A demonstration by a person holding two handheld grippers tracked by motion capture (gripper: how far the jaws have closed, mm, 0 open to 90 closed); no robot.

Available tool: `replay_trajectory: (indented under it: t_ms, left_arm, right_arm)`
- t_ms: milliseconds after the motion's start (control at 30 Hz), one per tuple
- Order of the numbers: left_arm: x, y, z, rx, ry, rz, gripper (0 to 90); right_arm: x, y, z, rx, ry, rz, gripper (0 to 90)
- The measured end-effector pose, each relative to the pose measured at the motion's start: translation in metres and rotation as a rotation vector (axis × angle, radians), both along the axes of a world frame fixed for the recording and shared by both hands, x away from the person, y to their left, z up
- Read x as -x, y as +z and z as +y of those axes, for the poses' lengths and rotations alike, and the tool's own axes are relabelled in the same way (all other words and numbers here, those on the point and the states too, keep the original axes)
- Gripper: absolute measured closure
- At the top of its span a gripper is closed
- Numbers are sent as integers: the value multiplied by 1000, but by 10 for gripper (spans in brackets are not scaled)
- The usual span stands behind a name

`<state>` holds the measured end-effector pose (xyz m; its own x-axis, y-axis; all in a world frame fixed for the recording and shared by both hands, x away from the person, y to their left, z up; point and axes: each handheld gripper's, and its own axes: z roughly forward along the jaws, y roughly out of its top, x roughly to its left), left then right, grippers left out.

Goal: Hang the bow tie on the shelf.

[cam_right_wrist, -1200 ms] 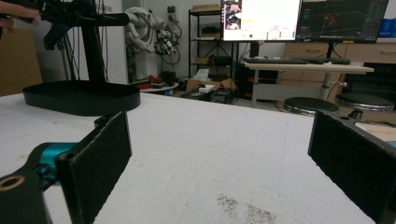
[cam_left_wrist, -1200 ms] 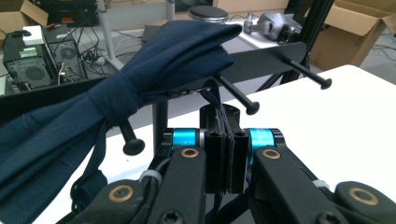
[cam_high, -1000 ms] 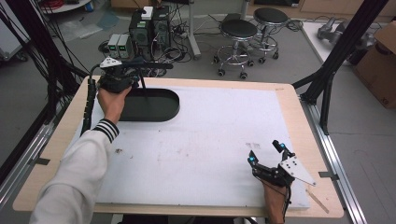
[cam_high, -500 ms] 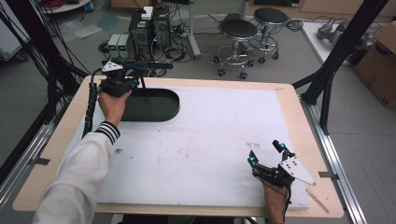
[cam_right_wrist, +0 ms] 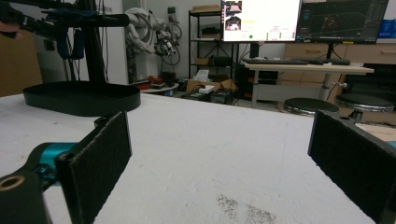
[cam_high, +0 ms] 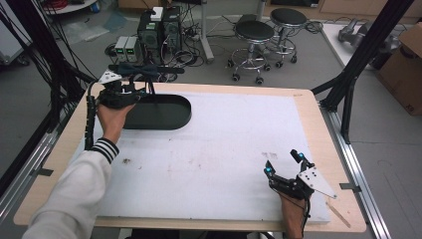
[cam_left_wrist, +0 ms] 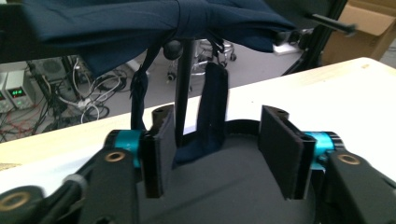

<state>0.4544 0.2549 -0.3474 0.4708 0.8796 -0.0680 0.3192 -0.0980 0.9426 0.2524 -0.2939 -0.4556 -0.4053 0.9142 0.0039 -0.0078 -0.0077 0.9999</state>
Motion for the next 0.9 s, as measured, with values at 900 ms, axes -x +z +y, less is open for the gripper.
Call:
replay_trajectory:
  t_ms: [900]
  left_arm:
    - [138, -79, 30, 92, -172, -201, 276]
  right_arm:
    - [1, 0, 1, 2, -5, 2, 51]
